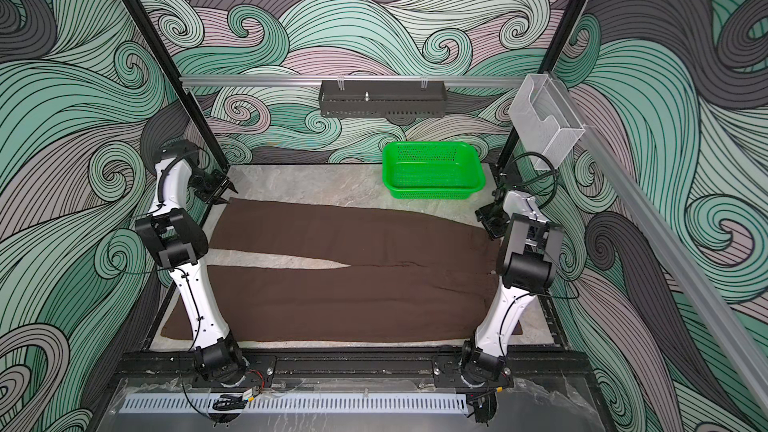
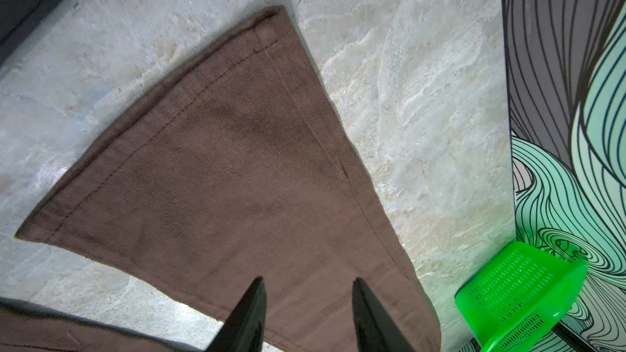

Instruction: Fold and stack the trousers

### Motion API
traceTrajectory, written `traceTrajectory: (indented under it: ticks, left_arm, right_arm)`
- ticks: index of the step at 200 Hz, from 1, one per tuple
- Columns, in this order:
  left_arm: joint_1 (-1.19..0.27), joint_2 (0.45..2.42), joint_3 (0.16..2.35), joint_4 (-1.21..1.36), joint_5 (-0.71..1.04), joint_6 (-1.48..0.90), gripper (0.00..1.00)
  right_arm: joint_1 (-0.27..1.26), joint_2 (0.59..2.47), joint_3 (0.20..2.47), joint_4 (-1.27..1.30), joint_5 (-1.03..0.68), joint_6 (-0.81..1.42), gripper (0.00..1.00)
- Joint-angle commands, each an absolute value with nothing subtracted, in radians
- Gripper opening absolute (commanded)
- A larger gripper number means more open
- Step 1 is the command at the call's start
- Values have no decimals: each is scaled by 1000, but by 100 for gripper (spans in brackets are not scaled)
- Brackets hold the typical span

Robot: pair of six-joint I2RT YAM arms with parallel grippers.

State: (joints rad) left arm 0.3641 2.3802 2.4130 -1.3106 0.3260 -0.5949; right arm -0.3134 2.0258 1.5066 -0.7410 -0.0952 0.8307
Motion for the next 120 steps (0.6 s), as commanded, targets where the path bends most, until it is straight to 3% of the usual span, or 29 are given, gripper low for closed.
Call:
traceTrajectory:
  ticks: [1,71,120]
  left_arm:
    - [361,2417,2486,-1333,318,-607,46]
    - [364,2419,2533,-1265,288,-628,46]
    - [367,2443,2576,-1270,301,-642,47]
  right_arm:
    - [-316,2076,1549,-757,-96,847,65]
    - [-321,2226,1732,-678,-30,879,61]
    - [-321,2209,1836,-780,19,896,68]
